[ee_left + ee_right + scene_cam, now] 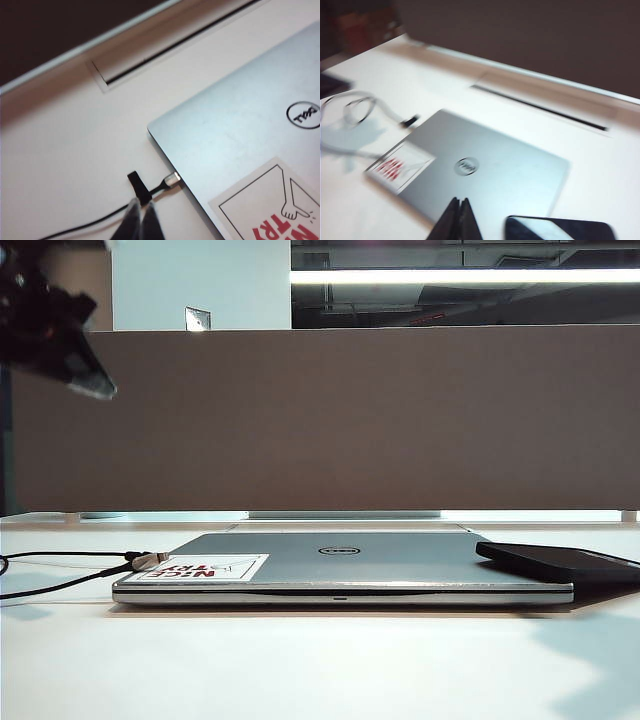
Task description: Pick up the charging cable and the phone, plug the charging cable into the charging port on the phone, and finally place them back on the table.
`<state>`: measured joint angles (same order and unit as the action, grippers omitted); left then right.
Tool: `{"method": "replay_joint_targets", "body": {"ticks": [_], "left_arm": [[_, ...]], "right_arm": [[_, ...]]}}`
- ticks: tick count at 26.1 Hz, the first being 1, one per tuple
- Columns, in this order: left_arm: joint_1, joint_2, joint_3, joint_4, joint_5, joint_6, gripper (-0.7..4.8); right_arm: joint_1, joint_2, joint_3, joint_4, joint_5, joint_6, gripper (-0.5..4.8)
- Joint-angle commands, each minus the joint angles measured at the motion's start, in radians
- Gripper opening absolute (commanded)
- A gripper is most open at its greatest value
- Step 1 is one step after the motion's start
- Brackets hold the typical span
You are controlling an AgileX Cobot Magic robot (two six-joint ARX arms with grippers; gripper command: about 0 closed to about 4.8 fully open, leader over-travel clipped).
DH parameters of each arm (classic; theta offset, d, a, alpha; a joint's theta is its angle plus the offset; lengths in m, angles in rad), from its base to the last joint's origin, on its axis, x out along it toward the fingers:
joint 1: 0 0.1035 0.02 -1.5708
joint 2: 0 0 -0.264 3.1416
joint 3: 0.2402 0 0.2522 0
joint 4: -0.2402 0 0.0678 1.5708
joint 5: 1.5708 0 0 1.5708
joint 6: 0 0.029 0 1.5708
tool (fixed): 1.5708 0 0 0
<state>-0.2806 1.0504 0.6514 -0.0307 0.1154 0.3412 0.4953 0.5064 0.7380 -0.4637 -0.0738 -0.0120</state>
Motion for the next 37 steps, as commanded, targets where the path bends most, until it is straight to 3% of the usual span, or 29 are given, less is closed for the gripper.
{"method": "replay_joint_targets", "body": {"ticks": [1, 8, 10, 11, 12, 15, 28, 30, 37], "left_arm": [[-0.002, 0.050, 0.005, 0.001, 0.002, 0.026, -0.06], [-0.026, 0.141, 0.005, -0.039, 0.002, 0.288, 0.04], [-0.026, 0.150, 0.002, -0.059, 0.003, 0.303, 1.18], [-0.027, 0.151, -0.001, -0.076, 0.003, 0.307, 2.42], [-0.031, 0.151, -0.002, -0.083, 0.003, 0.320, 2.57], [-0.033, 0.151, -0.010, -0.141, 0.003, 0.410, 2.57], [-0.033, 0.151, -0.043, -0.139, 0.004, 0.481, 2.55], [-0.033, 0.155, -0.043, -0.135, 0.005, 0.527, 2.55], [-0.047, 0.214, -0.043, -0.097, 0.005, 0.523, 2.45]], "right_arm": [[0.071, -0.007, 0.006, -0.011, 0.001, -0.019, -0.05], [0.107, -0.007, 0.006, -0.012, 0.001, -0.018, -0.05], [0.107, -0.006, 0.006, -0.012, 0.001, -0.019, -0.05], [0.107, -0.006, 0.006, -0.012, 0.001, -0.019, -0.05], [0.107, -0.006, 0.006, -0.011, 0.001, -0.019, -0.05], [0.107, -0.006, 0.006, -0.012, 0.001, -0.019, -0.05], [0.107, -0.006, 0.006, -0.011, -0.014, -0.018, -0.05], [0.108, -0.007, 0.006, -0.011, -0.015, -0.018, -0.05], [0.108, -0.007, 0.006, -0.012, -0.015, -0.018, -0.05]]}}
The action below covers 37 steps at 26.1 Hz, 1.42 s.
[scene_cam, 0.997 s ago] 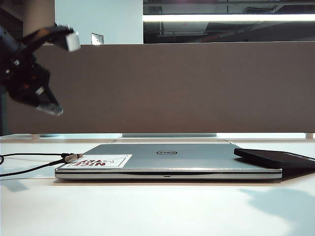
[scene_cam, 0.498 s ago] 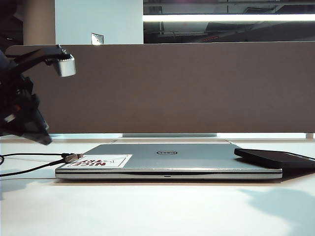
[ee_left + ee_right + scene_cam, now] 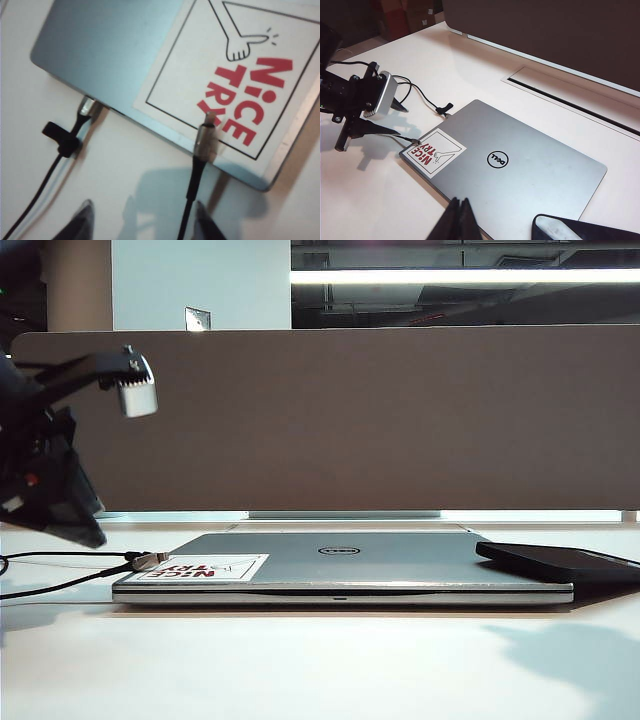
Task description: Pick up the charging cable and the phone, plug the charging cable into the charging port on the phone, and finally place them back on the table.
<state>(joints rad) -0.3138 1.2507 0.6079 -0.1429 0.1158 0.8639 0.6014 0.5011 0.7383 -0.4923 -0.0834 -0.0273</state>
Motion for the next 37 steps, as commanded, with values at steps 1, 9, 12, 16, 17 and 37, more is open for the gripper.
{"method": "replay_joint_targets", "body": {"ticks": [1, 9, 12, 16, 17, 37], "left_arm": [[-0.026, 0.023, 0.001, 0.016, 0.004, 0.000, 2.45], [-0.068, 0.070, 0.001, 0.036, 0.004, 0.000, 2.45], [-0.065, 0.088, 0.000, 0.043, 0.004, 0.000, 2.41], [-0.064, 0.088, 0.001, 0.077, 0.004, 0.000, 2.36], [-0.064, 0.088, 0.001, 0.078, 0.004, 0.001, 2.36], [-0.041, 0.110, 0.000, 0.078, 0.002, 0.001, 2.06]], "right_arm": [[0.002, -0.002, 0.005, 0.017, -0.005, -0.003, -0.05], [0.002, -0.002, 0.006, 0.018, -0.005, -0.003, -0.05], [0.002, -0.002, 0.005, 0.018, -0.005, -0.003, -0.05], [0.002, -0.002, 0.005, 0.018, -0.005, -0.003, -0.05], [0.002, -0.002, 0.005, 0.018, -0.005, -0.003, -0.05], [0.002, -0.006, 0.006, 0.018, -0.005, -0.003, -0.05]]}}
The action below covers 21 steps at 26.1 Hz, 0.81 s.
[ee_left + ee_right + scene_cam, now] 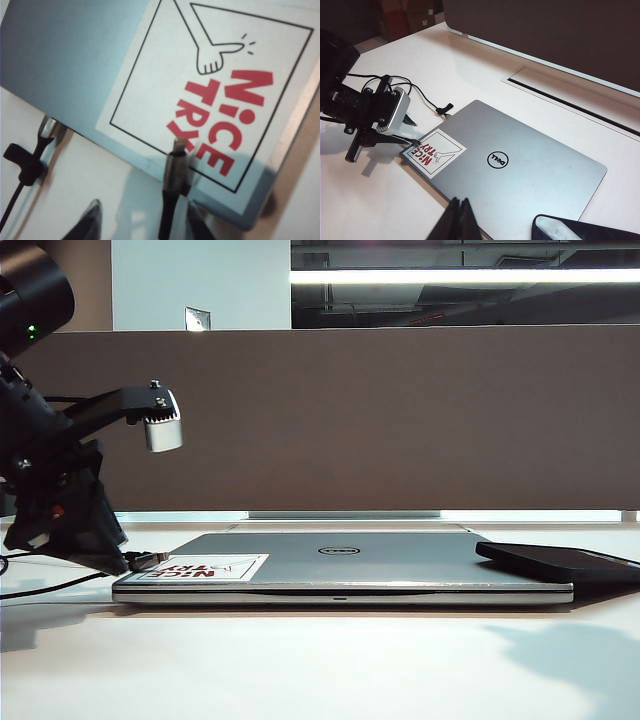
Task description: Pick up the charging cable and the phone, plug the charging cable into the charging port on the phone, and finally place them back on the table.
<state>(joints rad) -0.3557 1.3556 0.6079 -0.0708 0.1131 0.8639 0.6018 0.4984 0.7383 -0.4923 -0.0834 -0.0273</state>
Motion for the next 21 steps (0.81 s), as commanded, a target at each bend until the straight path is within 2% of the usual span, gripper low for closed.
{"method": "replay_joint_targets", "body": {"ticks": [1, 21], "left_arm": [[0.001, 0.008, 0.000, 0.005, 0.005, 0.001, 2.06], [0.001, 0.056, -0.003, 0.016, 0.005, 0.000, 2.05]], "right_arm": [[0.002, -0.004, 0.006, 0.018, -0.005, -0.003, -0.05], [0.002, -0.004, 0.006, 0.025, -0.005, -0.003, -0.05]]}}
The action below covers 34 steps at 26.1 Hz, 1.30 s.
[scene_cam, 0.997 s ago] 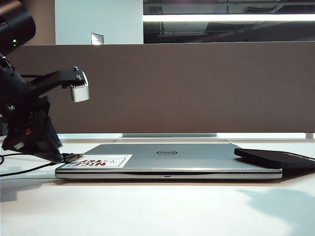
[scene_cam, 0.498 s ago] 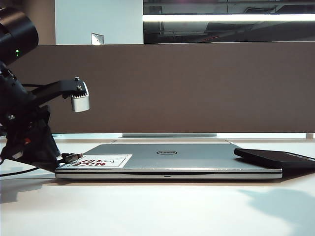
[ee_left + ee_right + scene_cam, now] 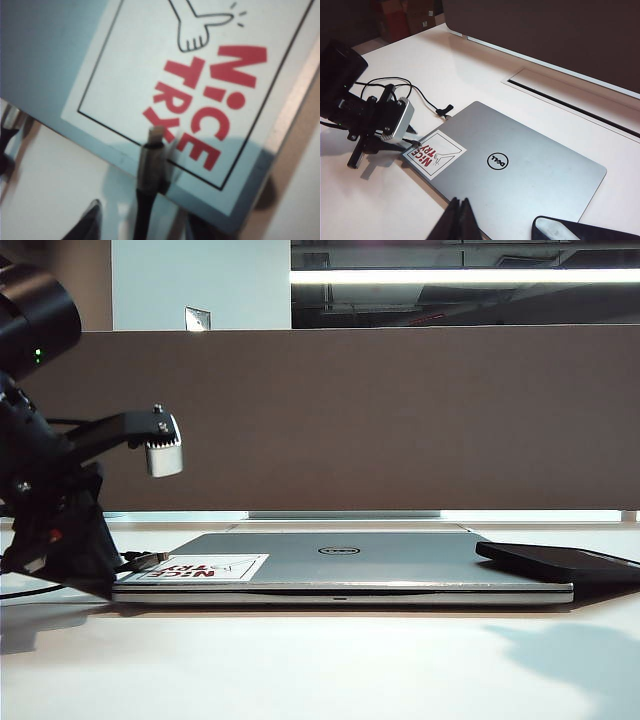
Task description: Pick up the charging cable and the phone, plug the charging cable into the charging port on the phone, and finally place them back on the table.
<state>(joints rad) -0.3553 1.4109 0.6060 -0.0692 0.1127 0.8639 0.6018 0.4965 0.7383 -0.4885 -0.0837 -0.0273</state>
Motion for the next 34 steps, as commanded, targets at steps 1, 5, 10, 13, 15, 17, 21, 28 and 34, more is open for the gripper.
{"method": "replay_joint_targets", "body": {"ticks": [1, 5, 10, 13, 15, 17, 21, 28, 34], "left_arm": [[0.001, 0.003, -0.001, 0.016, 0.005, 0.000, 2.05], [0.001, 0.008, -0.001, 0.025, 0.005, 0.000, 2.04], [0.000, 0.032, 0.000, 0.032, 0.005, 0.000, 1.33], [0.000, 0.040, -0.001, 0.045, 0.006, 0.000, 0.66], [0.000, 0.040, 0.000, 0.058, 0.006, -0.001, -0.05], [-0.001, 0.039, 0.003, 0.057, 0.007, -0.003, -0.06], [-0.001, 0.019, 0.014, 0.040, 0.007, -0.011, -0.06], [-0.002, -0.068, 0.049, -0.029, 0.007, -0.147, -0.06], [-0.072, -0.153, 0.079, -0.129, 0.007, -0.285, -0.06]], "right_arm": [[0.002, -0.002, 0.005, 0.021, -0.005, -0.003, -0.05], [0.002, -0.002, 0.006, 0.022, -0.005, -0.003, -0.05], [0.002, -0.002, 0.006, 0.022, -0.005, -0.003, -0.05], [0.002, -0.002, 0.006, 0.022, -0.005, -0.003, -0.05], [0.002, -0.002, 0.006, 0.022, -0.005, -0.003, -0.05], [0.002, -0.001, 0.005, 0.021, -0.004, -0.003, -0.05], [0.002, -0.001, 0.005, 0.021, -0.004, -0.003, -0.05], [0.002, -0.001, 0.005, 0.022, -0.003, -0.003, -0.05], [0.002, 0.000, 0.006, 0.023, 0.032, 0.040, -0.05]]}}
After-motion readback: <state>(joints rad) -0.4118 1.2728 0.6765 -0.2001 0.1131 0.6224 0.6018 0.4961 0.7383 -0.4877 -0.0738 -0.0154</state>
